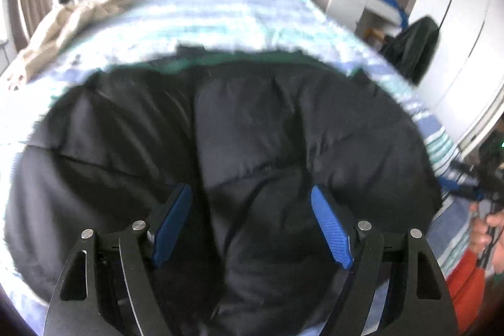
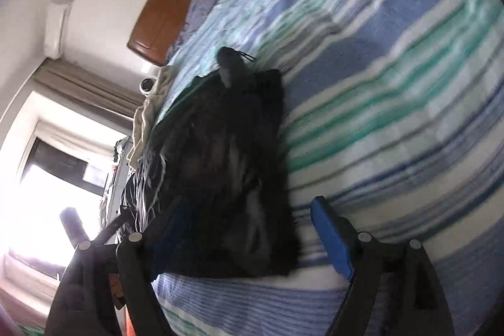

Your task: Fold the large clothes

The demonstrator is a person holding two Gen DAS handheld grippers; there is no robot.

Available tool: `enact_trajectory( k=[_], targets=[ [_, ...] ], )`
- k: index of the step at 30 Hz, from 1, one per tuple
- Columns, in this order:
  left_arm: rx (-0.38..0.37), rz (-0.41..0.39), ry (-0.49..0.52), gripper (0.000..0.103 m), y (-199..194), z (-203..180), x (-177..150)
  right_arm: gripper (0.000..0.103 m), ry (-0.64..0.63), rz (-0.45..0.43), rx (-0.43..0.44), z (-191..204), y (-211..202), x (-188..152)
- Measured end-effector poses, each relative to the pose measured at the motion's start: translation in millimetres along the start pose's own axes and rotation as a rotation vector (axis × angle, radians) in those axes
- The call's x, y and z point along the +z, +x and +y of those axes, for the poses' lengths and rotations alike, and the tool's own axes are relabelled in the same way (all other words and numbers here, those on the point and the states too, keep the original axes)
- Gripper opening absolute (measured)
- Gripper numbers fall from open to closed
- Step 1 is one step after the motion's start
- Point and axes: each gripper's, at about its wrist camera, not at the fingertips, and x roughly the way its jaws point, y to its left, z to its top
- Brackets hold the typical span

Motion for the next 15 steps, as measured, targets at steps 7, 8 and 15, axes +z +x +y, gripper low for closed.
enact_trajectory(
  k=[7,8,15],
  targets=[
    [0.045,-0.004,0.042,0.083,24.5,-4.1,-17.3,0.082,-0.001,0.176,0.073,-5.7,74.4,29.6],
    [0.047,-0.002,0.043,0.083,25.4,-4.1,-17.8,0.080,0.005,0.200,0.092,-4.1,77.7,30.8],
    [0.043,0.003,0.051,0.084,24.3,-1.3,-18.7,0.026,0.051,0.065,0.209,39.8,35.6,18.2]
  ],
)
